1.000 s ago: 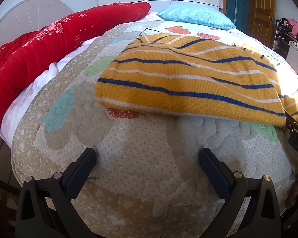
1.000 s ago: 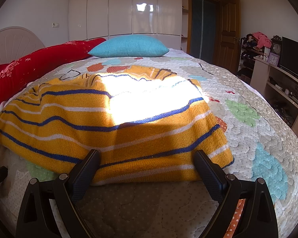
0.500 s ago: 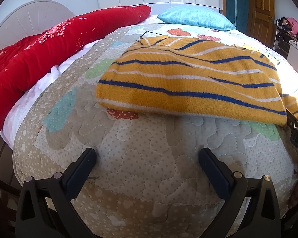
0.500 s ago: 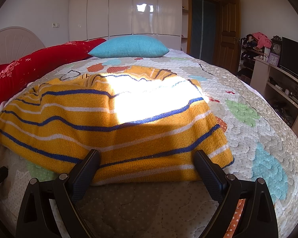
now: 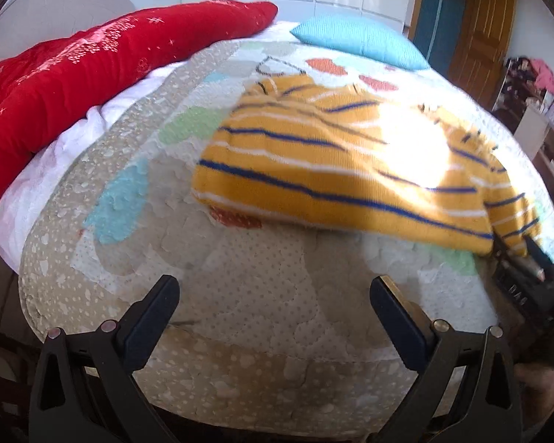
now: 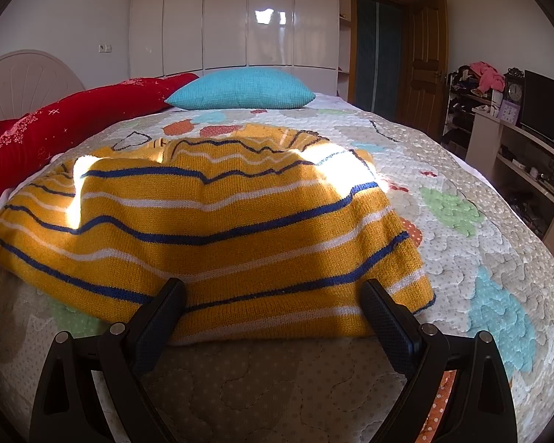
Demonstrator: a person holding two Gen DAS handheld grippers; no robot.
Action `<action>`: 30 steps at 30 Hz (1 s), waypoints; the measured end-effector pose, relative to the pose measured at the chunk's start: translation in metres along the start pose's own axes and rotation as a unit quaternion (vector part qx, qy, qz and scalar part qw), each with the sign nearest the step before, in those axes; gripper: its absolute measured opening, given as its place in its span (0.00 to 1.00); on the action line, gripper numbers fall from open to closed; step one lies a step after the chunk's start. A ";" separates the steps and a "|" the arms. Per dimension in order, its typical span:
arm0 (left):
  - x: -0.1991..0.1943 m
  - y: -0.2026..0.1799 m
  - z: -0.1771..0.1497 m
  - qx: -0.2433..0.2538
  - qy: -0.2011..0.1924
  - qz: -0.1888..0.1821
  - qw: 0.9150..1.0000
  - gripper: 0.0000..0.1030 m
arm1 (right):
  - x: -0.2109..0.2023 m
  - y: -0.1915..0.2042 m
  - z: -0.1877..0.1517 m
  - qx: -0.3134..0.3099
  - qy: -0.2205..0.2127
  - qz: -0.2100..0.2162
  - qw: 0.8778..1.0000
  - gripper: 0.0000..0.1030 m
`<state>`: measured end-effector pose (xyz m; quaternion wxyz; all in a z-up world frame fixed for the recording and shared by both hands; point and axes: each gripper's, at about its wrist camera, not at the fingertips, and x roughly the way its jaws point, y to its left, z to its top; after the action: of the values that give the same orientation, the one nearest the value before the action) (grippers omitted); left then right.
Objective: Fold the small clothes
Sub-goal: 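Grasp the sweater edge with the right gripper and fold it over in half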
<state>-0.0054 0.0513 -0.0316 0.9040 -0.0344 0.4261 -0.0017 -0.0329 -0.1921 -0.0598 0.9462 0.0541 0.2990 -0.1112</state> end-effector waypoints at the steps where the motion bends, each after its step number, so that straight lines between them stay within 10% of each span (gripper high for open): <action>1: -0.009 0.006 0.005 -0.006 -0.014 -0.002 1.000 1.00 | 0.000 -0.001 0.001 -0.001 0.001 0.002 1.000 0.94; 10: -0.008 0.065 0.041 -0.071 -0.017 0.001 0.997 1.00 | -0.022 -0.011 0.014 0.015 0.042 0.038 0.998 0.95; 15: -0.009 0.082 0.036 -0.105 -0.027 0.000 0.994 1.00 | -0.049 0.032 0.023 -0.087 0.012 0.076 0.993 0.95; 24: -0.014 0.125 0.008 -0.157 -0.024 -0.014 0.987 1.00 | -0.048 0.176 0.028 -0.268 -0.012 0.151 0.951 0.82; 30: -0.011 0.164 -0.016 -0.198 -0.005 -0.018 0.980 1.00 | -0.007 0.264 0.012 -0.381 -0.001 0.100 0.919 0.78</action>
<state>-0.0295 0.2143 -0.0436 0.8812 -0.2205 0.4128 0.0671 0.0323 0.0628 -0.0363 0.9020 -0.2807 0.3105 0.1063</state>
